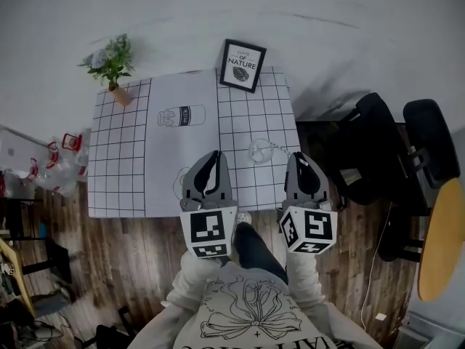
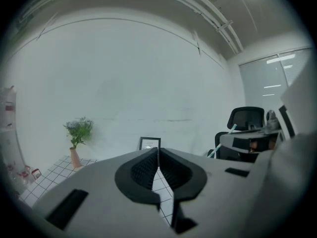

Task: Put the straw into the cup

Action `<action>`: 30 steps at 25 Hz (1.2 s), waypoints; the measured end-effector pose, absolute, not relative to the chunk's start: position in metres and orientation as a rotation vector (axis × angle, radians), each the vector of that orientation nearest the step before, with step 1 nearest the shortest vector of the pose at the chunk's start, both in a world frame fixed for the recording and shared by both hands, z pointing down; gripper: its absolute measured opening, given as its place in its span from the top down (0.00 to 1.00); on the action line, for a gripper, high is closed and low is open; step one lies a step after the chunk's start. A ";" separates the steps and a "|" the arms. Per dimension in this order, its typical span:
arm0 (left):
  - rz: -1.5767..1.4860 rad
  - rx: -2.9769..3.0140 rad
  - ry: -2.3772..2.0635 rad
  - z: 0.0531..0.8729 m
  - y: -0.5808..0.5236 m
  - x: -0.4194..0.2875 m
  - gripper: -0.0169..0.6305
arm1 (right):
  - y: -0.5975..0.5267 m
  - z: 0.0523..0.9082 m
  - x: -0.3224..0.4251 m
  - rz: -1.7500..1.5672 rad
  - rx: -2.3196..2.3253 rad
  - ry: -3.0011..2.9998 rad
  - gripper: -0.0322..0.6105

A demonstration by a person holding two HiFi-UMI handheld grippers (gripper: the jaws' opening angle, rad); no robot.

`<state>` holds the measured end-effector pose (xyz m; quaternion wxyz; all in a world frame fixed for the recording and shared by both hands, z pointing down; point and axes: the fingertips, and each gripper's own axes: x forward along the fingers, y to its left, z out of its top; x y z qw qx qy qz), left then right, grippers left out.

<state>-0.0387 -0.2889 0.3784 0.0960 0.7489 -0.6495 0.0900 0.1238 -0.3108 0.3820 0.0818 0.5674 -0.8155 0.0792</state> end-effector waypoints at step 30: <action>0.460 2.066 -1.773 0.487 -0.359 -0.043 0.96 | -0.377 0.521 0.101 0.613 1.312 -2.234 0.91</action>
